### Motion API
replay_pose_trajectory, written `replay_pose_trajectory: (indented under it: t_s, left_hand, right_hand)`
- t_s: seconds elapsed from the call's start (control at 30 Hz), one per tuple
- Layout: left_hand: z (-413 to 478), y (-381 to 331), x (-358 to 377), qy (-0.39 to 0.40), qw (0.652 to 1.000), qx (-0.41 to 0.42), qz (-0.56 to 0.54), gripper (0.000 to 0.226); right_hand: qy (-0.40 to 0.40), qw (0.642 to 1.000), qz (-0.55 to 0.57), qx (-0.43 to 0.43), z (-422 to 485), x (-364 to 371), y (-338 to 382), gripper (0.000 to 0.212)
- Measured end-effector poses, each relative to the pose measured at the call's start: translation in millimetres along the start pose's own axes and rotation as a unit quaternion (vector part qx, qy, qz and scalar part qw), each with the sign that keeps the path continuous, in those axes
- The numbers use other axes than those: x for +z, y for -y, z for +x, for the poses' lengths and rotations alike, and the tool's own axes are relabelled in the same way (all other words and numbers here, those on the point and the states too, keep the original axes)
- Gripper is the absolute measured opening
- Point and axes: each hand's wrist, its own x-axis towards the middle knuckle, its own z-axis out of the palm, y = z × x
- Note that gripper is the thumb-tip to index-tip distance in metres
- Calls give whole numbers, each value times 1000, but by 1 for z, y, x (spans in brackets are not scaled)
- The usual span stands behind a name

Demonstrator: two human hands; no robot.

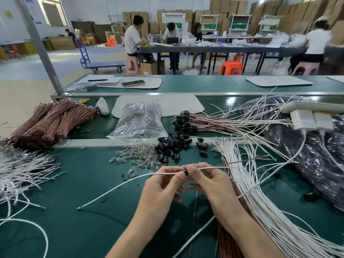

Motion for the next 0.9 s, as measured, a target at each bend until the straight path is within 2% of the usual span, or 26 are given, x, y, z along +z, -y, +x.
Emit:
replay_pose_trajectory:
  t_s: [0.27,0.6,0.73,0.9]
  left_hand:
    - [5,3,-4,-58,997,-14,-55,29]
    - [5,2,-4,-64,996,-20,-67,28]
    - [5,1,-5,-65,996,-20,-65,28]
    - [3,0,-5,-49,997,-23,-57,29]
  right_hand:
    - [-50,999,12,-10,1,-2,2,35]
    - [-59,997,53,-18,2,-5,-1,26]
    - [-49,995,87,-11,3,-6,0,31]
    - [-53,996,77,-11,4,-7,-1,34]
